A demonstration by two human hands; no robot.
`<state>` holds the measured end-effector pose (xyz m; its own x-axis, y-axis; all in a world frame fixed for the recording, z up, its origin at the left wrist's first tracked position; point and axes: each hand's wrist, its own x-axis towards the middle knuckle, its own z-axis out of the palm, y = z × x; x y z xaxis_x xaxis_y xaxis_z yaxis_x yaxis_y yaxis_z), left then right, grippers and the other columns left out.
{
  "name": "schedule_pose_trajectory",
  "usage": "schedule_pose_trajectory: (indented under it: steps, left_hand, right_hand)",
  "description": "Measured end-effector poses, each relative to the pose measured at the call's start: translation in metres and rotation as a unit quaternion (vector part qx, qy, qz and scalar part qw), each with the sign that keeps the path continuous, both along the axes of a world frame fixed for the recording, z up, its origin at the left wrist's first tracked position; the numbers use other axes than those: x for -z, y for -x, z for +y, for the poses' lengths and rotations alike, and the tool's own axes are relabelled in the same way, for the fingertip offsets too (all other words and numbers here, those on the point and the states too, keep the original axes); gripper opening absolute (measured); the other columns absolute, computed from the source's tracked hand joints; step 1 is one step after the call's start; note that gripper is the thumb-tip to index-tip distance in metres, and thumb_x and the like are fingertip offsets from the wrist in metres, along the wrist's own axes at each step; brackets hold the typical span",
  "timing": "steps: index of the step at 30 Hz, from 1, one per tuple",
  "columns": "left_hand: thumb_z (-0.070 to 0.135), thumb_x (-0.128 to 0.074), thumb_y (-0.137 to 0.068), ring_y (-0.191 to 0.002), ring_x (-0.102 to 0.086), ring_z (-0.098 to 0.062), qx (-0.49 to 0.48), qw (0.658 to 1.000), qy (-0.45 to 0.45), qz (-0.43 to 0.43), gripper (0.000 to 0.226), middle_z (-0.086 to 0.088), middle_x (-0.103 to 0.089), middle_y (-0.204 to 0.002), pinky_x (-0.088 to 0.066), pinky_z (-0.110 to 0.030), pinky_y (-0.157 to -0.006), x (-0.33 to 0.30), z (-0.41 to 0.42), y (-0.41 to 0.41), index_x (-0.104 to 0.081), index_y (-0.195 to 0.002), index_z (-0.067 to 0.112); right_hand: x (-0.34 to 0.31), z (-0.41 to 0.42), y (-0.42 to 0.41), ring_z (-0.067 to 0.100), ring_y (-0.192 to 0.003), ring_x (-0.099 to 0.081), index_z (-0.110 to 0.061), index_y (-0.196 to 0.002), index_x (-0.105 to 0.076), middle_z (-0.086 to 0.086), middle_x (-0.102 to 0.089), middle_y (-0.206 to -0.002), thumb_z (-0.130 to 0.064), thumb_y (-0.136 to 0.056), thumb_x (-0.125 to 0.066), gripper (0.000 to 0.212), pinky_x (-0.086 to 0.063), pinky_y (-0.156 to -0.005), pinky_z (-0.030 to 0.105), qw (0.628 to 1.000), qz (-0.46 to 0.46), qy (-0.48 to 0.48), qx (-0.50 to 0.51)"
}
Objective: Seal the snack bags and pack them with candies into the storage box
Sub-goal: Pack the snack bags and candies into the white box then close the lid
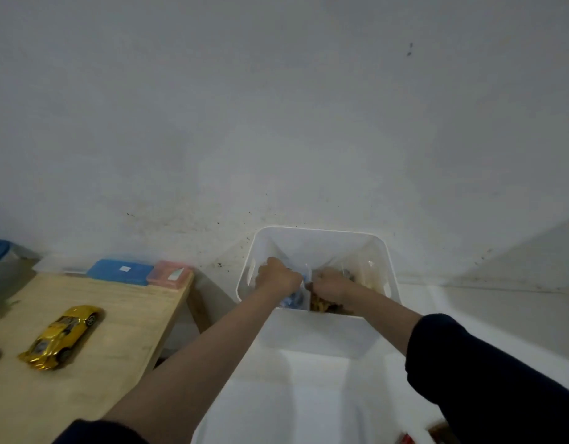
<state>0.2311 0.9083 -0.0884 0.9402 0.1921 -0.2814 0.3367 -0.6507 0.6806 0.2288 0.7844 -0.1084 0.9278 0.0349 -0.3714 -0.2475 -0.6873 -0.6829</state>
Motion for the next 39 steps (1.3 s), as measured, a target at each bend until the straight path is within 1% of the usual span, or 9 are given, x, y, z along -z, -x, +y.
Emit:
schedule_pose_trajectory:
  steps: [5,9,13,20,23,27,31,34,39]
  left_hand:
    - [0.022,-0.062,-0.08,-0.11,-0.055,-0.034,0.041,0.993,0.04,-0.102,0.044,-0.017,-0.058,-0.119,-0.048,-0.036,-0.089,-0.018,-0.026,0.071,-0.051,-0.118,0.003]
    - [0.022,-0.06,-0.084,-0.121,-0.048,-0.033,0.075,0.986,0.047,-0.139,0.044,-0.016,-0.054,-0.127,-0.041,-0.038,-0.098,-0.007,-0.061,0.144,-0.05,-0.124,0.008]
    - [0.025,-0.06,-0.085,-0.129,-0.039,-0.03,0.124,0.985,0.061,-0.102,0.055,-0.012,-0.046,-0.137,-0.035,-0.036,-0.104,0.024,-0.101,0.218,-0.041,-0.135,0.011]
    - [0.027,-0.057,-0.083,-0.129,-0.039,-0.031,0.191,0.981,-0.022,-0.011,0.054,-0.011,-0.045,-0.134,-0.033,-0.04,-0.107,0.095,-0.157,0.34,-0.041,-0.132,0.013]
    - [0.044,-0.059,-0.081,-0.142,-0.013,-0.032,0.14,0.985,-0.089,0.055,0.076,-0.011,-0.015,-0.153,-0.015,-0.054,-0.113,0.128,-0.168,0.399,-0.024,-0.143,0.017]
    - [0.08,-0.059,-0.059,-0.143,0.016,-0.034,0.052,0.986,-0.119,0.105,0.124,-0.013,0.019,-0.155,-0.001,-0.064,-0.11,0.162,-0.166,0.46,-0.002,-0.149,0.017]
    - [0.1,-0.042,-0.017,-0.141,0.023,-0.034,0.011,0.977,-0.153,0.149,0.161,-0.014,0.026,-0.154,-0.001,-0.068,-0.108,0.178,-0.157,0.485,0.013,-0.148,0.024]
    - [0.102,-0.029,-0.003,-0.141,0.024,-0.037,0.049,0.964,-0.202,0.168,0.169,-0.014,0.027,-0.153,-0.003,-0.069,-0.107,0.187,-0.158,0.492,0.015,-0.148,0.027]
    - [0.103,-0.034,-0.014,-0.139,0.029,-0.034,0.155,0.959,-0.199,0.131,0.16,-0.011,0.033,-0.151,0.0,-0.07,-0.106,0.194,-0.19,0.496,0.022,-0.145,0.031]
  right_hand:
    - [-0.039,-0.029,0.081,0.024,-0.109,-0.054,-0.008,-0.12,-0.054,0.007,-0.057,-0.115,-0.019,-0.089,-0.056,0.033,-0.039,-0.086,0.025,0.982,-0.181,-0.028,0.035]
    - [-0.038,-0.064,0.166,0.027,-0.113,-0.055,-0.004,-0.12,-0.056,0.013,-0.059,-0.121,-0.016,-0.089,-0.058,0.033,-0.038,-0.082,0.021,0.963,-0.267,-0.009,0.039]
    - [-0.003,-0.112,0.246,0.021,-0.128,-0.043,-0.01,-0.139,-0.04,0.008,-0.044,-0.141,-0.024,-0.092,-0.056,0.052,-0.029,-0.099,0.021,0.975,-0.211,0.029,0.056]
    - [0.069,-0.192,0.368,0.026,-0.133,-0.035,-0.009,-0.139,-0.036,0.011,-0.038,-0.142,-0.025,-0.092,-0.056,0.053,-0.033,-0.099,0.029,0.986,-0.118,0.073,0.096]
    - [0.104,-0.215,0.417,0.031,-0.137,-0.028,-0.007,-0.14,-0.034,0.015,-0.035,-0.144,-0.034,-0.089,-0.058,0.061,-0.029,-0.107,0.04,0.982,-0.109,0.131,0.076]
    - [0.149,-0.239,0.477,0.034,-0.145,-0.007,-0.019,-0.148,-0.019,0.014,-0.008,-0.158,-0.061,-0.083,-0.048,0.083,-0.012,-0.112,0.059,0.972,-0.066,0.218,0.064]
    - [0.17,-0.275,0.521,0.036,-0.144,0.005,-0.025,-0.149,-0.013,0.014,0.005,-0.158,-0.073,-0.071,-0.055,0.101,-0.004,-0.106,0.07,0.966,-0.05,0.226,0.119]
    - [0.177,-0.309,0.541,0.039,-0.143,0.011,-0.032,-0.149,-0.001,0.012,0.016,-0.157,-0.09,-0.057,-0.046,0.118,-0.004,-0.103,0.074,0.957,-0.016,0.233,0.169]
    - [0.189,-0.338,0.543,0.04,-0.142,0.019,-0.049,-0.136,0.031,0.013,0.02,-0.157,-0.102,-0.036,-0.036,0.132,0.005,-0.102,0.073,0.963,0.027,0.184,0.197]
